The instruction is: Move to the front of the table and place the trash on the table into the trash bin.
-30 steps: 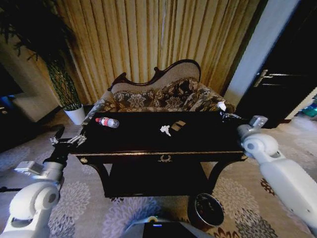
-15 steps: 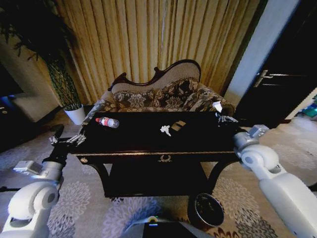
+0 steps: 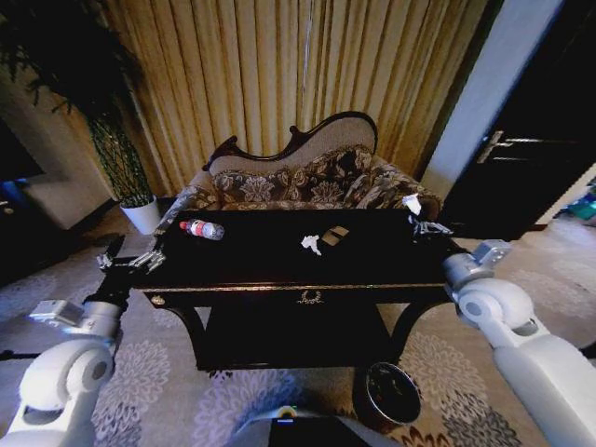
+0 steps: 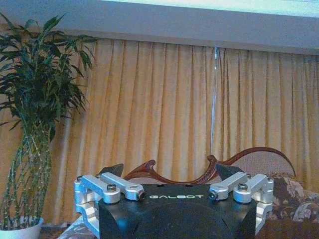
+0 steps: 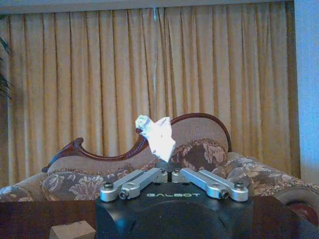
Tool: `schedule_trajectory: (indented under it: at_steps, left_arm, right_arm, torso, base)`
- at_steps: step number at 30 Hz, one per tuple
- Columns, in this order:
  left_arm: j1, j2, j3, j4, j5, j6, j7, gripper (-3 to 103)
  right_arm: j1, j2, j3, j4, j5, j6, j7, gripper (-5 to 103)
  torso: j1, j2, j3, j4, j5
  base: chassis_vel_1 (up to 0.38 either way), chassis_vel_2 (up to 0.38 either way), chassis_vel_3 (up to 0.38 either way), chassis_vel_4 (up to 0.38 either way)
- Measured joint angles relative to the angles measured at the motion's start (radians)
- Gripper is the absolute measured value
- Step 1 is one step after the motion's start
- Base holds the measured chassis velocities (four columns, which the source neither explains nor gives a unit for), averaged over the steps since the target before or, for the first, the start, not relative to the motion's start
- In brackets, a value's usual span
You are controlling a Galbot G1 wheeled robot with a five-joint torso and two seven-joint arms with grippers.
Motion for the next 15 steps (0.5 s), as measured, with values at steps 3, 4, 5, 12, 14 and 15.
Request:
schedule_trajectory:
  at_steps: [3, 4, 5, 12, 14, 15]
  left_arm:
    - [0.001, 0.001, -0.001, -0.001, -0.001, 0.0, 0.0, 100]
    - [0.001, 0.001, -0.001, -0.001, -0.001, 0.0, 0.0, 100]
    - [0.002, 0.001, -0.001, -0.002, -0.001, 0.0, 0.0, 100]
    - [0.001, 0.002, 0.002, -0.003, -0.001, 0.001, 0.0, 100]
    - [0.001, 0.003, 0.002, -0.001, -0.001, 0.001, 0.0, 100]
    - [0.001, 0.003, 0.002, -0.001, -0.001, 0.001, 0.0, 100]
  right_arm:
    - [0.0, 0.0, -0.002, 0.0, 0.0, 0.0, 0.0, 0]
    - [0.0, 0.0, -0.002, 0.0, 0.0, 0.0, 0.0, 0]
    - [0.0, 0.0, -0.003, 0.0, 0.0, 0.0, 0.001, 0]
    - [-0.006, 0.001, 0.001, 0.0, 0.0, -0.001, 0.001, 0]
    - [-0.006, 0.002, 0.001, 0.0, 0.0, -0.001, 0.001, 0]
    - [-0.006, 0.002, 0.001, 0.0, 0.0, -0.001, 0.001, 0]
  torso:
    - [0.0, 0.0, 0.0, 0.0001, 0.0]
    - [0.0, 0.0, 0.0, 0.0001, 0.0]
    - [0.0, 0.0, 0.0, 0.0, 0.0001]
    - [0.0, 0.0, 0.0, 0.0001, -0.0001]
    - [0.0, 0.0, 0.0, 0.0, 0.0001]
    - [0.0, 0.0, 0.0, 0.0, 0.0001]
  base:
    - [0.0, 0.0, 0.0, 0.0]
    - [0.0, 0.0, 0.0, 0.0]
    - [0.0, 0.0, 0.0, 0.0]
    - [0.0, 0.0, 0.0, 0.0]
    - [0.0, 0.0, 0.0, 0.0]
    - [0.0, 0.0, 0.0, 0.0]
